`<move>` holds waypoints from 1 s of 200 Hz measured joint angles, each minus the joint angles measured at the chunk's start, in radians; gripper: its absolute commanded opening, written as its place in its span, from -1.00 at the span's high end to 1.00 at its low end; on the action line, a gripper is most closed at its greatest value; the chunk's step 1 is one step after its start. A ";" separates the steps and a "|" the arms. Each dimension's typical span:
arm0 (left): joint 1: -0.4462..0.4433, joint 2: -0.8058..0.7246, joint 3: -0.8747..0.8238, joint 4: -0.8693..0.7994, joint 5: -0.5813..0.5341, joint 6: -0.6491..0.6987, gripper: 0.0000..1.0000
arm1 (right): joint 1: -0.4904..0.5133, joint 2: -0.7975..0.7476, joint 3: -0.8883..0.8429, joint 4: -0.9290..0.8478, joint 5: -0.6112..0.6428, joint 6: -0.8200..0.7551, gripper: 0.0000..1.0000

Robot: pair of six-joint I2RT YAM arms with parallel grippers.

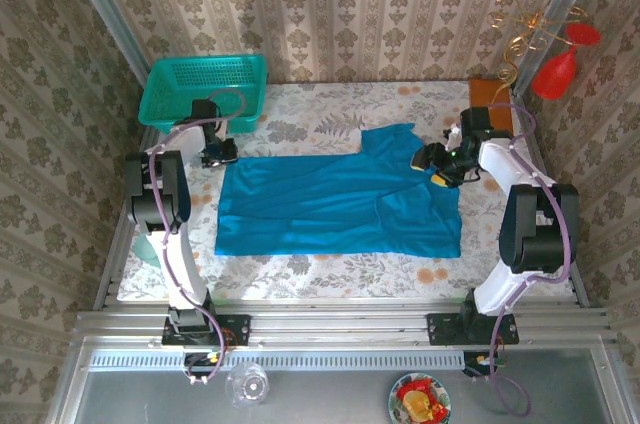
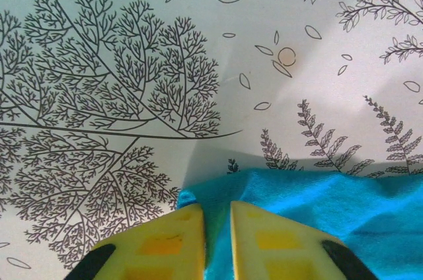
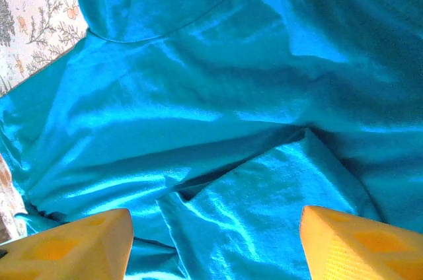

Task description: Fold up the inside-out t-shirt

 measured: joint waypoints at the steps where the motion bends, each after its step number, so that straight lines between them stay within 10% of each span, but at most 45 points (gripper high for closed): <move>1: 0.000 0.000 0.000 0.000 0.000 0.000 0.58 | 0.000 0.000 0.001 0.000 0.000 -0.001 -0.37; 123: 0.000 0.009 0.010 -0.005 -0.002 0.012 1.00 | 0.009 0.062 0.106 -0.036 0.039 -0.038 -0.36; 200: -0.013 -0.183 -0.170 0.138 0.001 -0.026 1.00 | 0.054 0.433 0.560 -0.084 0.202 -0.183 -0.01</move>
